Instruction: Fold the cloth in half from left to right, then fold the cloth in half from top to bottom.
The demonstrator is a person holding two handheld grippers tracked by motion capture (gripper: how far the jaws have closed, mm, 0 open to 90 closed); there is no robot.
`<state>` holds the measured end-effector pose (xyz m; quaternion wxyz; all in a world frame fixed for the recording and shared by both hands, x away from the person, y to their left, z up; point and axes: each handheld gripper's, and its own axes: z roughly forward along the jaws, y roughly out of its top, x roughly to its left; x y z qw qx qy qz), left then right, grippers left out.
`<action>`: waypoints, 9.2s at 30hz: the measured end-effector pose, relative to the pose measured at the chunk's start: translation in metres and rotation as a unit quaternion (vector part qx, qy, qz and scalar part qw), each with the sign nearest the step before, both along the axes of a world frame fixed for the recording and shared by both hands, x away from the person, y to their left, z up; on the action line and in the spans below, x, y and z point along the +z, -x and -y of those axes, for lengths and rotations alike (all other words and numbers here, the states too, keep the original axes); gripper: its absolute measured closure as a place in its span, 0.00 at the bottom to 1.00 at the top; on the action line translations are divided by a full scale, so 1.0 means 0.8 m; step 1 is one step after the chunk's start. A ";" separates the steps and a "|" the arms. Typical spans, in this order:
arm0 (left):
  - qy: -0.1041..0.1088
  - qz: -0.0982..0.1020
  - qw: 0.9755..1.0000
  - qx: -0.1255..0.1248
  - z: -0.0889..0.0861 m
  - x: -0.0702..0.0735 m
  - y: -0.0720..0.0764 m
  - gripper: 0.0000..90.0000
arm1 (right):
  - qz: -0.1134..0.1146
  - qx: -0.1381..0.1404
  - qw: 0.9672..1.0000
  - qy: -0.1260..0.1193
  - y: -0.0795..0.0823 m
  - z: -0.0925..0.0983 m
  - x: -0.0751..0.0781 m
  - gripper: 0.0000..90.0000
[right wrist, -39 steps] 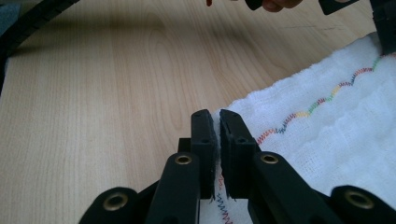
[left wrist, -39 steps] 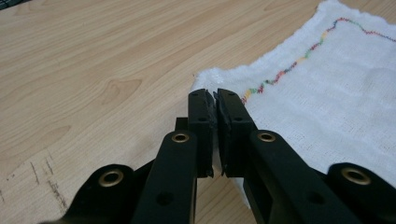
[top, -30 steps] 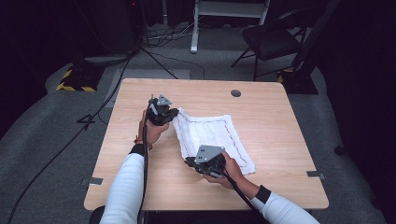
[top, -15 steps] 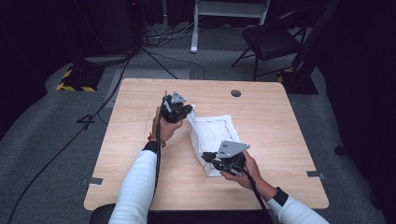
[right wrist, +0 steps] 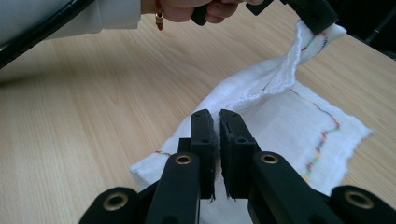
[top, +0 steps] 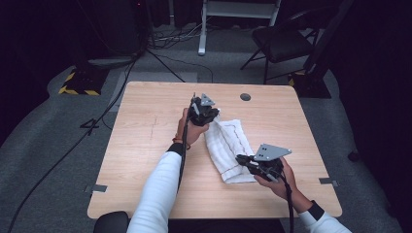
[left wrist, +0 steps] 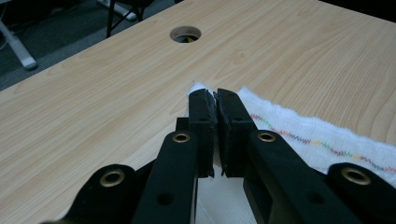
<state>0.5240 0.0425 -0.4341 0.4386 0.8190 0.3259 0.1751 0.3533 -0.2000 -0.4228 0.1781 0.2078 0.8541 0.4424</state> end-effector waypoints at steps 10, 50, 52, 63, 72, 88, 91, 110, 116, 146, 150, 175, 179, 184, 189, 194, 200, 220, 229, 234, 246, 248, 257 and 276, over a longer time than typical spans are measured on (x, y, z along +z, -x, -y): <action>-0.019 -0.003 1.000 -0.016 0.053 -0.011 -0.015 0.95 | -0.010 -0.035 0.999 0.013 0.000 0.036 -0.008 0.94; -0.078 -0.070 0.983 -0.153 0.055 -0.046 0.140 0.20 | -0.066 -0.079 0.989 0.106 -0.026 0.094 -0.067 0.48; -0.096 -0.066 0.980 -0.160 0.057 -0.054 0.150 0.21 | -0.066 -0.079 0.988 0.112 -0.029 0.093 -0.071 0.47; -0.120 -0.069 0.981 -0.136 0.054 -0.073 0.166 0.22 | -0.077 -0.076 0.989 0.098 -0.034 0.099 -0.079 0.46; -0.125 -0.074 0.980 -0.133 0.042 -0.072 0.177 0.23 | -0.091 -0.064 0.990 0.091 -0.019 0.092 -0.080 0.47; -0.115 -0.100 0.979 -0.134 0.001 -0.073 0.188 0.22 | -0.094 -0.037 0.991 0.085 0.012 0.067 -0.081 0.45; -0.113 -0.103 0.980 -0.129 -0.010 -0.073 0.189 0.22 | -0.087 -0.031 0.992 0.087 0.015 0.065 -0.077 0.44; -0.105 -0.044 0.989 -0.091 -0.024 -0.029 0.150 0.22 | -0.024 -0.106 0.993 0.053 -0.055 0.089 -0.028 0.46; -0.106 -0.028 0.992 -0.068 -0.004 -0.032 0.091 0.25 | -0.009 -0.112 0.992 0.061 -0.108 0.066 -0.024 0.47; -0.061 -0.090 0.994 0.004 0.011 -0.083 -0.028 0.20 | -0.129 -0.152 0.979 0.029 -0.230 0.023 -0.088 0.54; -0.060 -0.092 0.993 -0.032 0.011 -0.079 -0.026 0.41 | -0.135 -0.132 0.982 0.031 -0.229 0.020 -0.087 0.71; -0.080 -0.070 0.994 -0.039 0.021 -0.047 -0.040 0.90 | -0.066 -0.141 0.987 0.045 -0.232 0.006 -0.056 0.93; -0.081 -0.055 0.995 -0.035 0.019 -0.033 -0.039 0.91 | -0.048 -0.141 0.988 0.041 -0.230 0.003 -0.045 0.94; -0.079 -0.042 0.995 -0.035 0.015 -0.017 -0.037 0.90 | -0.026 -0.141 0.989 0.034 -0.226 0.001 -0.030 0.94; -0.075 -0.026 0.996 -0.034 0.012 -0.001 -0.037 0.90 | -0.007 -0.141 0.989 0.030 -0.226 -0.001 -0.013 0.94; -0.073 -0.012 0.996 -0.039 0.009 0.009 -0.032 0.91 | 0.008 -0.137 0.990 0.033 -0.221 -0.003 -0.001 0.94; -0.068 -0.007 0.996 -0.057 0.005 0.014 -0.021 0.91 | 0.018 -0.129 0.991 0.030 -0.208 -0.001 0.005 0.94; -0.049 0.013 0.989 -0.139 -0.010 0.013 0.045 0.89 | 0.012 -0.061 0.998 0.003 -0.149 0.023 -0.001 0.94; -0.046 0.011 0.986 -0.162 -0.017 0.002 0.073 0.88 | 0.001 -0.025 1.000 0.003 -0.122 0.029 -0.010 0.94; -0.054 0.009 0.982 -0.178 -0.019 -0.004 0.090 0.88 | -0.006 -0.005 1.000 0.007 -0.107 0.030 -0.017 0.94; -0.074 -0.014 0.974 -0.214 -0.021 -0.030 0.125 0.87 | -0.034 0.026 0.999 0.021 -0.076 0.034 -0.037 0.93; -0.079 -0.019 0.973 -0.217 -0.020 -0.035 0.130 0.86 | -0.038 0.031 0.998 0.028 -0.070 0.033 -0.043 0.93; -0.094 -0.032 0.969 -0.225 -0.019 -0.051 0.146 0.84 | -0.055 0.037 0.997 0.044 -0.057 0.035 -0.059 0.91; -0.091 -0.037 0.973 -0.208 -0.036 -0.052 0.173 0.76 | -0.063 0.019 0.997 0.048 -0.030 0.057 -0.061 0.74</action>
